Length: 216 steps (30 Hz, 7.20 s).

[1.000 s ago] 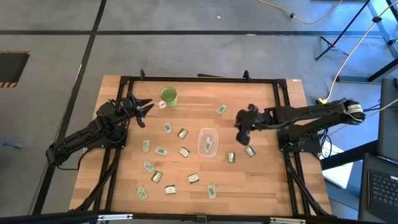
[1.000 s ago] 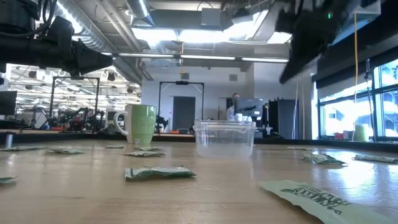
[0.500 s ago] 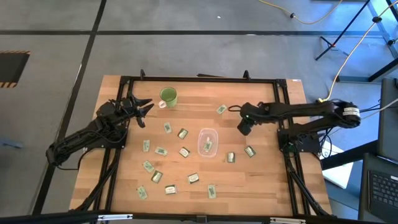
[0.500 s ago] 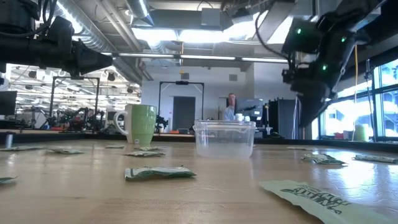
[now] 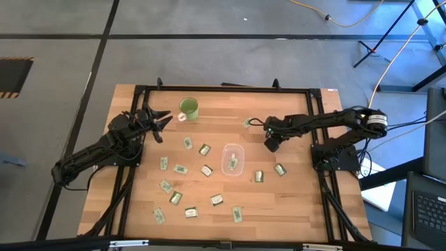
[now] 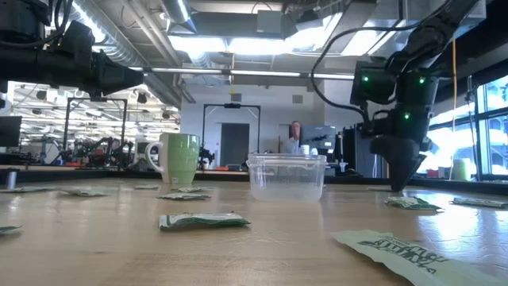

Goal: Pick and place items into bin
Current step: Put the stevia packet into the transparent bin

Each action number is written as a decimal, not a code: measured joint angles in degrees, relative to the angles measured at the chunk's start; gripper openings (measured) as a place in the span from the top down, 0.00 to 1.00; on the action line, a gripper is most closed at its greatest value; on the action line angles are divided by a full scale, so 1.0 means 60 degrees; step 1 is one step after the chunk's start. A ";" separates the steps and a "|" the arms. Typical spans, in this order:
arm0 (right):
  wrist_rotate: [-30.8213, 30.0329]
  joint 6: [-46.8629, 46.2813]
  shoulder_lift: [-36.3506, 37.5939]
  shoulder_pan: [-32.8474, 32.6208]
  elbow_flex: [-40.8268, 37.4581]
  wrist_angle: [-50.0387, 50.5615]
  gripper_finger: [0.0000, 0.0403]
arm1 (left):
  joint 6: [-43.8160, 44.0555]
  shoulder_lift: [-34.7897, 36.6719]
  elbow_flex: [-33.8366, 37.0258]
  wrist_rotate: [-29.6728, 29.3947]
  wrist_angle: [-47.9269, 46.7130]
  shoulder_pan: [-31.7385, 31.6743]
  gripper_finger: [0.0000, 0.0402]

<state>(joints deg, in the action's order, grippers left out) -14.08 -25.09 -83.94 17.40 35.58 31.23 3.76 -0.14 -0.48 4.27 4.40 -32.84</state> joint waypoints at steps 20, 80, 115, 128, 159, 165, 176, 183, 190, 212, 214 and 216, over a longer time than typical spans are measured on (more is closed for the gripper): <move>-0.0134 0.0491 0.0372 -0.0038 0.0779 0.0725 0.99 | -0.0001 0.0000 0.0000 -0.0023 -0.0026 0.0000 0.71; -0.0311 0.5548 -0.1257 -0.1215 0.6255 0.1777 0.73 | -0.0002 0.0000 0.0000 -0.0044 -0.0206 0.0000 0.71; 0.1827 0.6058 -0.4503 0.1823 0.5416 0.0655 0.87 | -0.0002 0.0000 0.0000 -0.0058 -0.0237 0.0000 0.71; 0.1722 0.5652 -0.3678 0.1709 0.5440 0.1504 0.99 | -0.0002 0.0000 0.0001 -0.0062 -0.0233 0.0000 0.71; 0.1780 0.4249 -0.3374 -0.3682 0.5478 -0.0303 0.97 | 0.0000 0.0000 -0.0003 -0.0113 -0.0270 0.0000 0.71; 0.1784 0.4211 -0.3374 -0.3678 0.5478 -0.0322 0.93 | 0.0001 0.0000 0.0000 -0.0110 -0.0270 0.0000 0.71; 0.1776 0.4147 -0.3341 -0.3680 0.5494 -0.0032 0.83 | 0.0001 0.0000 -0.0003 -0.0109 -0.0270 0.0000 0.71; 0.1730 0.2456 -0.2323 -0.4056 0.5723 0.2307 0.81 | 0.0001 0.0000 0.0001 -0.0106 -0.0276 0.0000 0.71; 0.1765 0.0088 -0.1635 -0.5260 0.5689 0.3941 0.81 | 0.0000 0.0000 -0.0001 -0.0106 -0.0277 0.0000 0.71; 0.1066 -0.4300 0.0374 -0.6389 0.1674 0.3446 0.81 | 0.0001 0.0000 0.0000 -0.0102 -0.0273 0.0003 0.71; 0.1348 -0.4300 0.0365 -0.6384 0.1396 0.2946 0.81 | 0.0005 0.0000 -0.0002 -0.0102 -0.0273 0.0000 0.71; 0.1602 -0.4302 0.0321 -0.6390 0.1188 0.2653 0.81 | 0.0020 0.0000 -0.0003 -0.0102 -0.0273 0.0000 0.71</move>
<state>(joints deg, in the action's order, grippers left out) -4.46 -50.90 -82.01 -20.94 42.71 47.15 3.88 -0.14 -0.49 3.66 2.76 -32.84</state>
